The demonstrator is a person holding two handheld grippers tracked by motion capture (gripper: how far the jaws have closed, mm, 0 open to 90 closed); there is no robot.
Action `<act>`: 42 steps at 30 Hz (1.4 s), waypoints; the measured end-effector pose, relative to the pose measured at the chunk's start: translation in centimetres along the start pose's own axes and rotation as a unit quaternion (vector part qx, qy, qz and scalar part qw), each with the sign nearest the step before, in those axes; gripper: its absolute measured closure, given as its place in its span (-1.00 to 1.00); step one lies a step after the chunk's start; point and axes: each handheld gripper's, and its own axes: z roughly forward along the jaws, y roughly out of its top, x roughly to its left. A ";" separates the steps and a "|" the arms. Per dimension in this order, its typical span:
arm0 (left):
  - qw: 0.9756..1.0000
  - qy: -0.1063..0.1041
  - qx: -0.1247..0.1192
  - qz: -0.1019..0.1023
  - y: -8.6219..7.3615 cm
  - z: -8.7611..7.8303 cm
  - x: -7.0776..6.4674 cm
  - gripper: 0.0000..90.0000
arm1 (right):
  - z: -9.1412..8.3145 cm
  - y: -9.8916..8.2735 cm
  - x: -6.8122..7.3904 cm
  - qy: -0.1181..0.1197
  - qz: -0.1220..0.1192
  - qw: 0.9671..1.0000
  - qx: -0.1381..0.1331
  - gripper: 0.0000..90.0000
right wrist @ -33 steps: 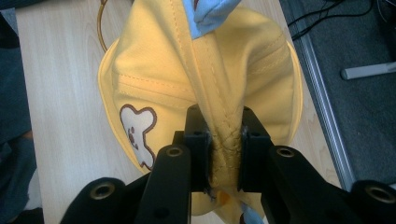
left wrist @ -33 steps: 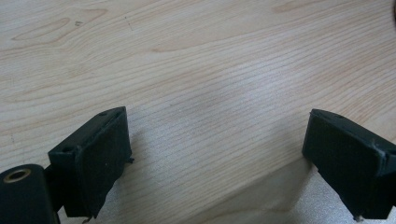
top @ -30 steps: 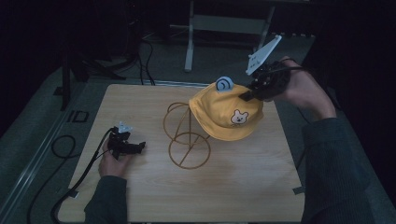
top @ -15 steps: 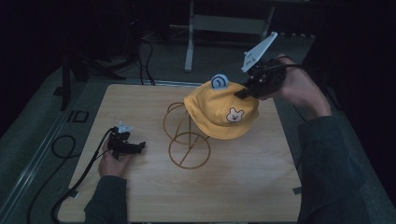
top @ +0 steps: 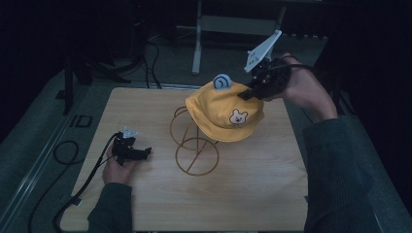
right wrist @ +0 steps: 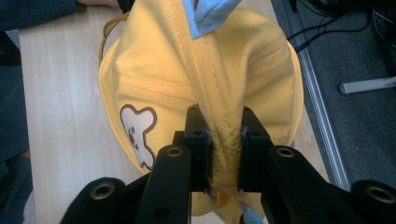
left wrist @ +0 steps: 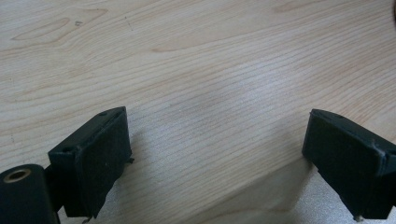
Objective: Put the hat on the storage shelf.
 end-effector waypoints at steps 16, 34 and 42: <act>1.000 0.000 0.000 0.000 0.0 0.0 0.0 -0.83 | 0.4 1.3 0.0 0.002 -0.005 1.000 0.002 0.73; 1.000 0.000 -0.001 -0.001 0.0 0.0 0.0 -0.83 | 1.3 3.2 0.0 0.003 -0.011 1.000 0.017 0.73; 1.000 0.000 -0.001 0.000 0.0 0.0 0.0 -0.83 | 1.8 4.0 0.3 0.005 -0.016 1.000 0.027 0.73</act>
